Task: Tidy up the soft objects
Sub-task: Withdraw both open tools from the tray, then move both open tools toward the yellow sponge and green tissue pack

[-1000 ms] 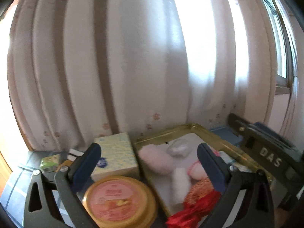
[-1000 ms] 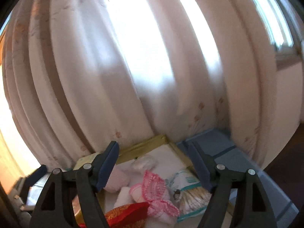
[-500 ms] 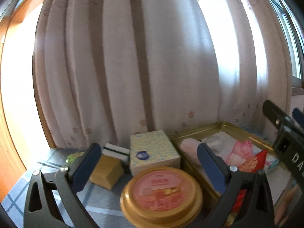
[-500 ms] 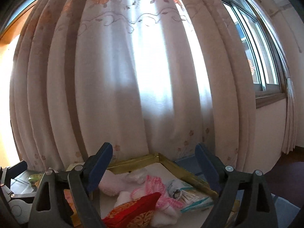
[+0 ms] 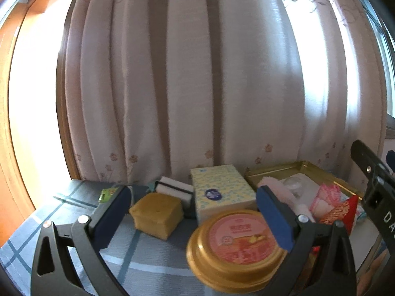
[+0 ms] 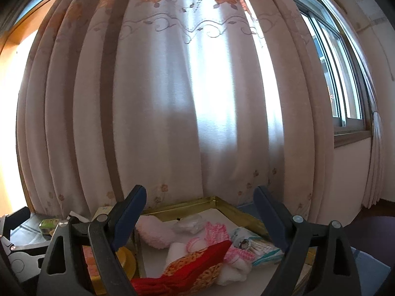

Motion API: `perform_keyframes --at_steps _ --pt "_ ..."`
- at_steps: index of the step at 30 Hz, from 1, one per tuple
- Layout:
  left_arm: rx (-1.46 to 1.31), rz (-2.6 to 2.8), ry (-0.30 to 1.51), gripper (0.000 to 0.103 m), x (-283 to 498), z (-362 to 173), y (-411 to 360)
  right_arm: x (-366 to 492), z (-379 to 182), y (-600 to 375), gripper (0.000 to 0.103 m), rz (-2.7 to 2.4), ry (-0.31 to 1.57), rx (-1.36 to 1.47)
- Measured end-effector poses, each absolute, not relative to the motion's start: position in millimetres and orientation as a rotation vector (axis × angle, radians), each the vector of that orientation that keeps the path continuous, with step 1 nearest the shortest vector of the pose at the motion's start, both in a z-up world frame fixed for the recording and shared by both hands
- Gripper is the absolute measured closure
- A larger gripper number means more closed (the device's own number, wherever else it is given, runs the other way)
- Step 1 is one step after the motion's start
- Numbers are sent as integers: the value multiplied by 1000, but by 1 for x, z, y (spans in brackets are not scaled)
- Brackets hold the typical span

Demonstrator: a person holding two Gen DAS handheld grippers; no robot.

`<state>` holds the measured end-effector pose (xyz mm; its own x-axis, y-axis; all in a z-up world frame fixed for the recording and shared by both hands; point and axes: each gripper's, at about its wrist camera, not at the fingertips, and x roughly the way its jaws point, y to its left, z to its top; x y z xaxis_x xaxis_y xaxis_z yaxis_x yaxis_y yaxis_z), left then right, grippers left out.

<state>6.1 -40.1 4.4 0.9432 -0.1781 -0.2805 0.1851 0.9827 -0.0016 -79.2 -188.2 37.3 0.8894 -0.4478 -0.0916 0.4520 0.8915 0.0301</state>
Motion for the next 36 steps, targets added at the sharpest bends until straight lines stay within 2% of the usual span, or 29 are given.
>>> perform_keyframes --at_steps 22,36 --pt "48 -32 308 1 34 -1 64 -32 25 -113 13 -344 266 52" --pt "23 88 348 1 60 -7 123 -8 19 -66 13 -244 316 19"
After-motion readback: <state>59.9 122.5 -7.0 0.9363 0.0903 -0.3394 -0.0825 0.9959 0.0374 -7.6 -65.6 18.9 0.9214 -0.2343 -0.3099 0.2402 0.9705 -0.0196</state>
